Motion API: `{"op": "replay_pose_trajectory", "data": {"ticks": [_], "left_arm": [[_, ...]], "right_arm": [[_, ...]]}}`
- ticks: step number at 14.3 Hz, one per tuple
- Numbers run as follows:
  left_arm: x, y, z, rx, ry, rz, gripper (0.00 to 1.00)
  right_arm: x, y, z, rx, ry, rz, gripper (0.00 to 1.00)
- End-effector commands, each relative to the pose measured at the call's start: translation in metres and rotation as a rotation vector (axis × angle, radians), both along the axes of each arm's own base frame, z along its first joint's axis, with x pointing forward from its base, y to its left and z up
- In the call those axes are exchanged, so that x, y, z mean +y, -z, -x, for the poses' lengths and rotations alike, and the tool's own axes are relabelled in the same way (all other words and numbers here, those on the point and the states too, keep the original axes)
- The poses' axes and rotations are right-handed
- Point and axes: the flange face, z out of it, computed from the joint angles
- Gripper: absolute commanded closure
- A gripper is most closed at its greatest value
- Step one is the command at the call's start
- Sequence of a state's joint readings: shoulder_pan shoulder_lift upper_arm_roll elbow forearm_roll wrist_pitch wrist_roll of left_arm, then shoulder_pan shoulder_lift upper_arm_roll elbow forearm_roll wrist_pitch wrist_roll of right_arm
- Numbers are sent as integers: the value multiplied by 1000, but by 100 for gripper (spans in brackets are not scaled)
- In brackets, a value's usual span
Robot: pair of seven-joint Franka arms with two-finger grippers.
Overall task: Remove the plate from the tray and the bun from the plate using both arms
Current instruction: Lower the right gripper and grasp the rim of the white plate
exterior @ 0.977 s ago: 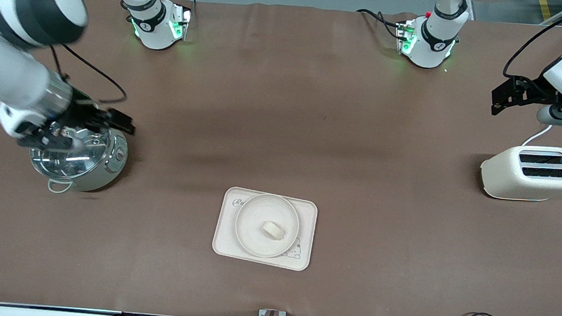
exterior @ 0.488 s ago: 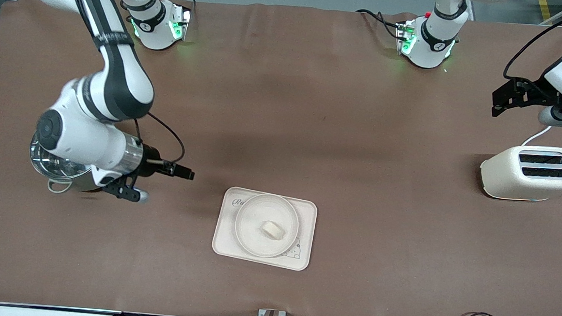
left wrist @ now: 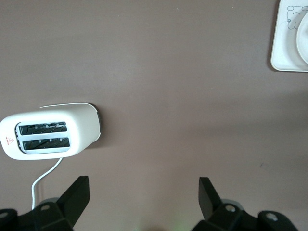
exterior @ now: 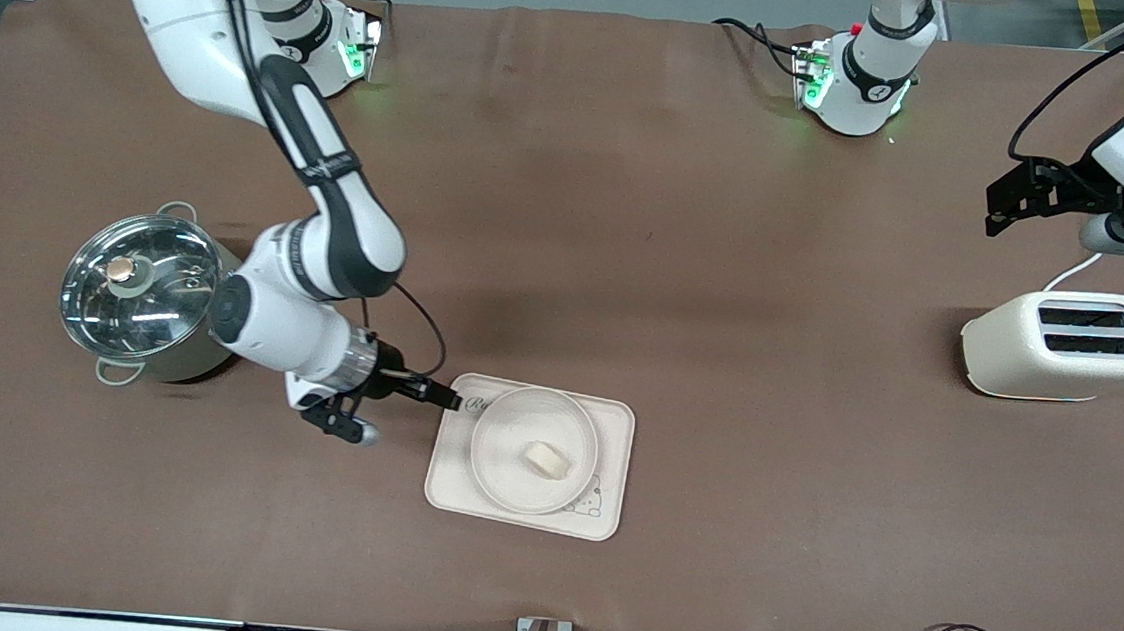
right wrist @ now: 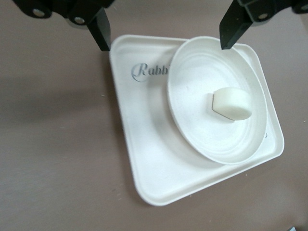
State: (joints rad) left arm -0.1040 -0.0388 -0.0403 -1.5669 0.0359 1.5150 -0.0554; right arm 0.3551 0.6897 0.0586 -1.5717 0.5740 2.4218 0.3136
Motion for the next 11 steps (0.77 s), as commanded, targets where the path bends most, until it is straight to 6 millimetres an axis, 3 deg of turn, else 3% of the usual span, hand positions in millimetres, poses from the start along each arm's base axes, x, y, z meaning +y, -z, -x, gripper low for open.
{"op": "replay_pose_trajectory", "data": {"ticks": [1,5,7,10,11], "left_arm": [[3,-4,-3,-11,3,4,0],[13,-4,-4,-12,-11,4,0],[12,-4,-4,-11,-14,4,0],[11,-4,-1,-3,-11,3,0],[11,-3,-1,1,-11,2,0]], "right_arm": [[8,21,-10,-12,31,-10,0],[18,62,-28,-51,81,-9,0],[37,64,-33,-57,95,-26,4],[41,64,-34,-61,101,-29,5],[41,64,-34,-65,97,-28,10]]}}
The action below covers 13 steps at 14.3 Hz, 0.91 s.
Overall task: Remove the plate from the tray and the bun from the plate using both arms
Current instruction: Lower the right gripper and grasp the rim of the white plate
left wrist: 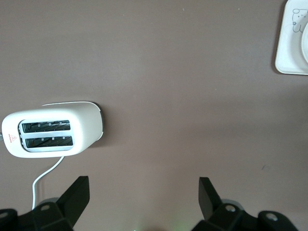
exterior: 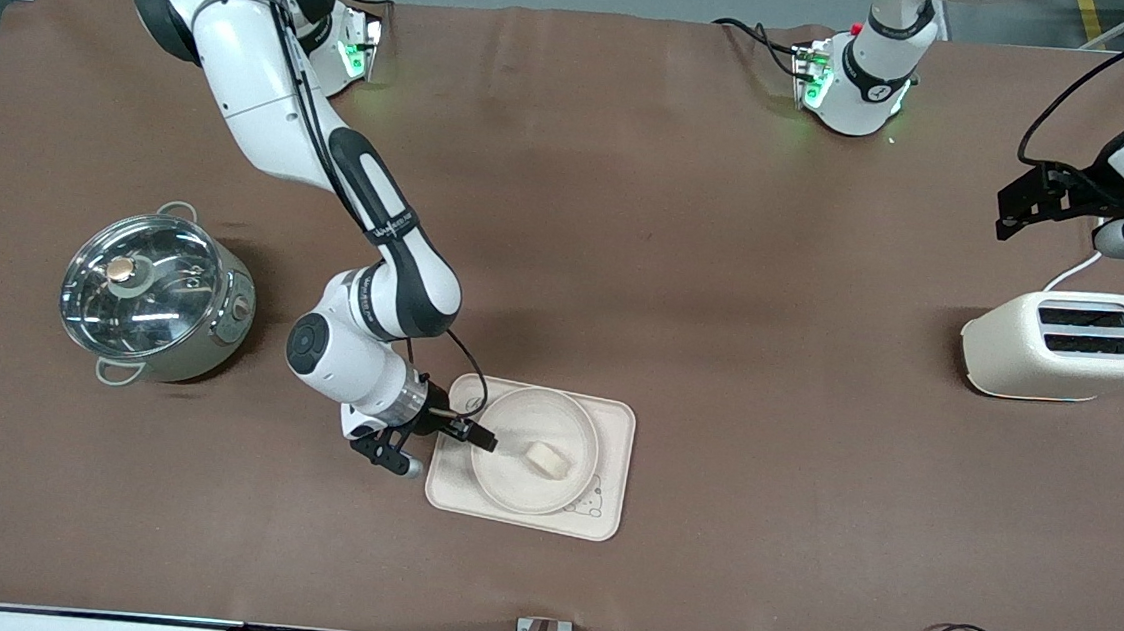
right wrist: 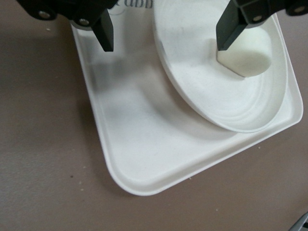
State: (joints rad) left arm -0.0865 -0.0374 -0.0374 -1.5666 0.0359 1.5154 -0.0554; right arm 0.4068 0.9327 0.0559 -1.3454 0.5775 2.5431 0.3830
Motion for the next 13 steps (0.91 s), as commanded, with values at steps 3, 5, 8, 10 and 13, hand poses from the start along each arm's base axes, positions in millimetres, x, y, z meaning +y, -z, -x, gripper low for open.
{"op": "replay_pose_trajectory", "data": {"ticks": [3,5,8,10,13], "left_arm": [[0,-4,2,7,9,1,0],[1,-5,4,14,12,1,0],[1,-5,4,15,15,1,0],[1,-4,4,16,16,0,0],[1,-2,2,19,15,0,0]], "right_arm": [[7,7,-3,-39,22,-9,85],[11,14,0,-41,14,-3,100],[3,12,-4,-71,-28,15,100],[-13,-2,-8,-116,-108,25,100],[-9,-28,20,-105,-147,18,100]]}}
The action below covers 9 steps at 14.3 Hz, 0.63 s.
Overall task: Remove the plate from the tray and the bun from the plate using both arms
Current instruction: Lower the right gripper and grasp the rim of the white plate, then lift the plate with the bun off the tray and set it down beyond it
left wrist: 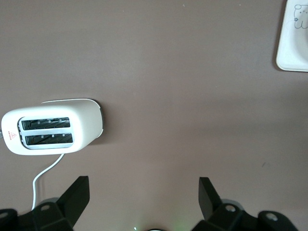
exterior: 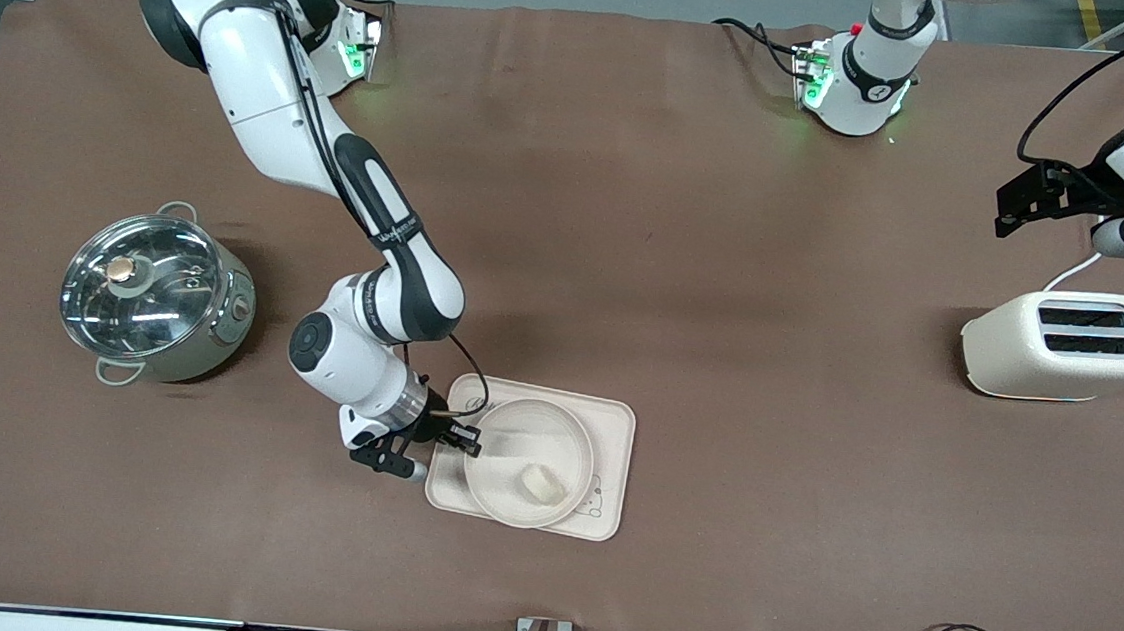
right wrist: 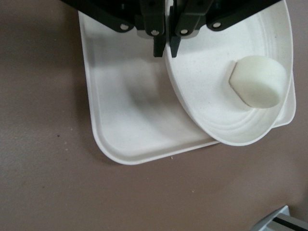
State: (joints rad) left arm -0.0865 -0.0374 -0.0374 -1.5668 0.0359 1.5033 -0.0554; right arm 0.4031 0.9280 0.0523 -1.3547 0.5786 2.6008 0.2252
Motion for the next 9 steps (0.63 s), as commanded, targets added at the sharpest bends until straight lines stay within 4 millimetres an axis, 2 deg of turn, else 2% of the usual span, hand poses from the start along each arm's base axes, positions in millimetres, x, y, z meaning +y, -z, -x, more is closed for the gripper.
{"op": "replay_pose_trajectory", "data": {"ticks": [1,3,5,7,9], "left_arm": [[1,-3,1,7,15,2,0],[0,-2,0,7,11,2,0],[0,-3,0,4,12,2,0],[0,-2,0,7,12,2,0],[0,-2,0,8,15,2,0]], "right_arm": [[-3,-32,37,9,-74,3,100],[-5,-37,77,22,-117,38,100],[-1,-39,131,3,-190,68,100],[-7,-34,180,-7,-232,108,100],[0,-26,218,-12,-262,128,100]]}}
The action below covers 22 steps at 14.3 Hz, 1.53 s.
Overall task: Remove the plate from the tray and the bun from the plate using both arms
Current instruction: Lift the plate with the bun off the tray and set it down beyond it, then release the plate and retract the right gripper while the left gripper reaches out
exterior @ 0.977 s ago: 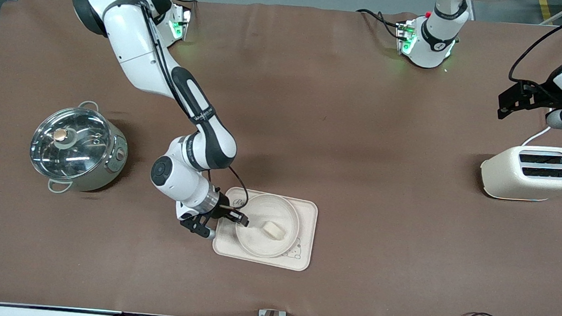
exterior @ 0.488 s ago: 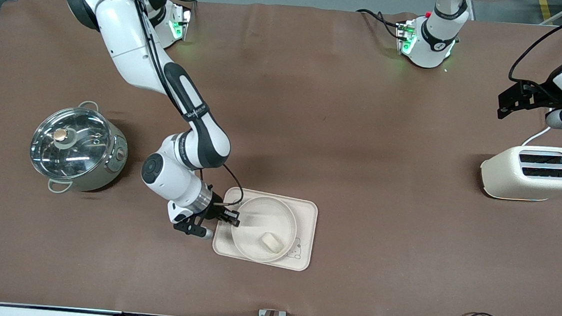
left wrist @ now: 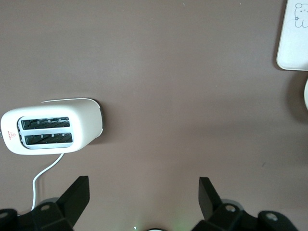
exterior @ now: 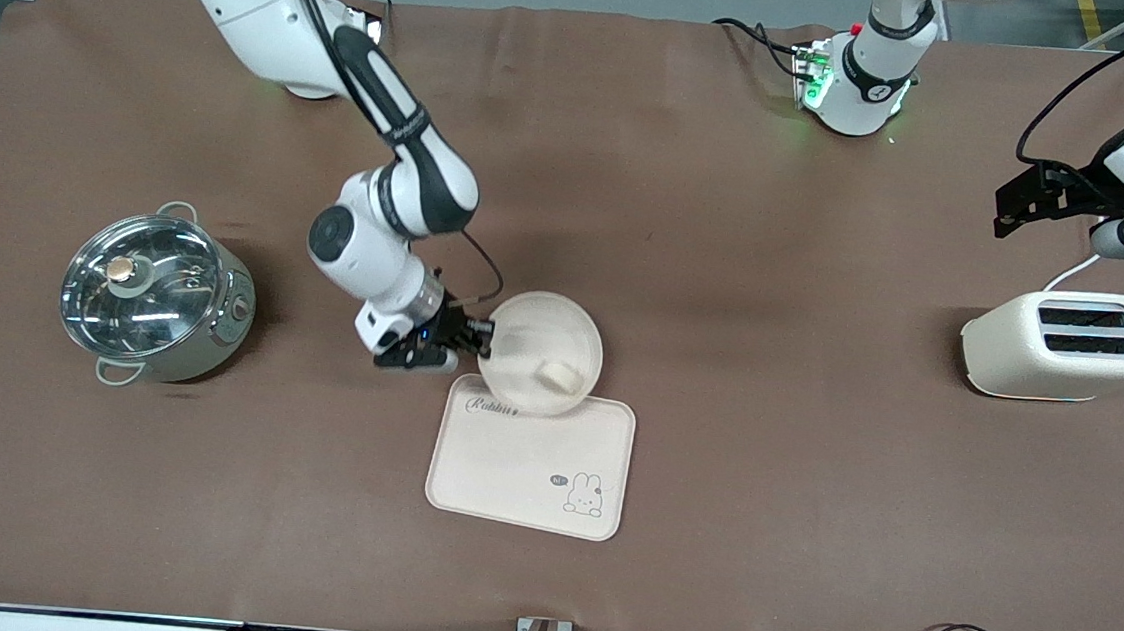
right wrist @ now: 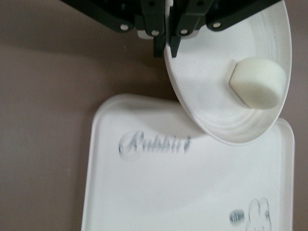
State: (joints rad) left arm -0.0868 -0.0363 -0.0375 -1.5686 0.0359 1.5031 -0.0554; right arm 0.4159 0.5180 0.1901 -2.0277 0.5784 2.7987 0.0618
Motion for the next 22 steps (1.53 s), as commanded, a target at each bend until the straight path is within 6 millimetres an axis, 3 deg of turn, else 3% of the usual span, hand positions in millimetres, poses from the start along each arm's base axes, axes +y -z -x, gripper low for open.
{"op": "replay_pose_trajectory", "data": {"ticks": [1,2,4,5,6,9,11,13,14,18,22], "left_arm": [[0,-3,1,5,15,2,0],[0,-3,1,6,15,4,0],[0,-3,1,6,15,4,0],[0,-3,1,6,15,4,0],[0,-3,1,5,15,2,0],[0,-2,0,9,17,3,0],[1,-2,0,9,15,3,0],[0,-3,0,6,15,4,0],[0,0,-1,10,15,3,0],[-1,-1,-1,7,11,5,0],[-7,4,-4,14,13,13,0]], "right_arm": [[-7,0,65,-16,-49,35,100],[-3,7,77,-5,-65,40,100],[-3,12,83,-2,-62,45,99],[-3,12,84,8,-46,38,86],[0,13,88,26,-14,21,54],[12,9,97,41,9,-3,0],[7,-17,86,18,39,-27,0],[-20,-45,59,59,73,-63,0],[-41,-64,35,77,102,-92,0],[-122,-110,-4,36,208,-118,0],[-241,-153,-24,27,131,-28,0]]}}
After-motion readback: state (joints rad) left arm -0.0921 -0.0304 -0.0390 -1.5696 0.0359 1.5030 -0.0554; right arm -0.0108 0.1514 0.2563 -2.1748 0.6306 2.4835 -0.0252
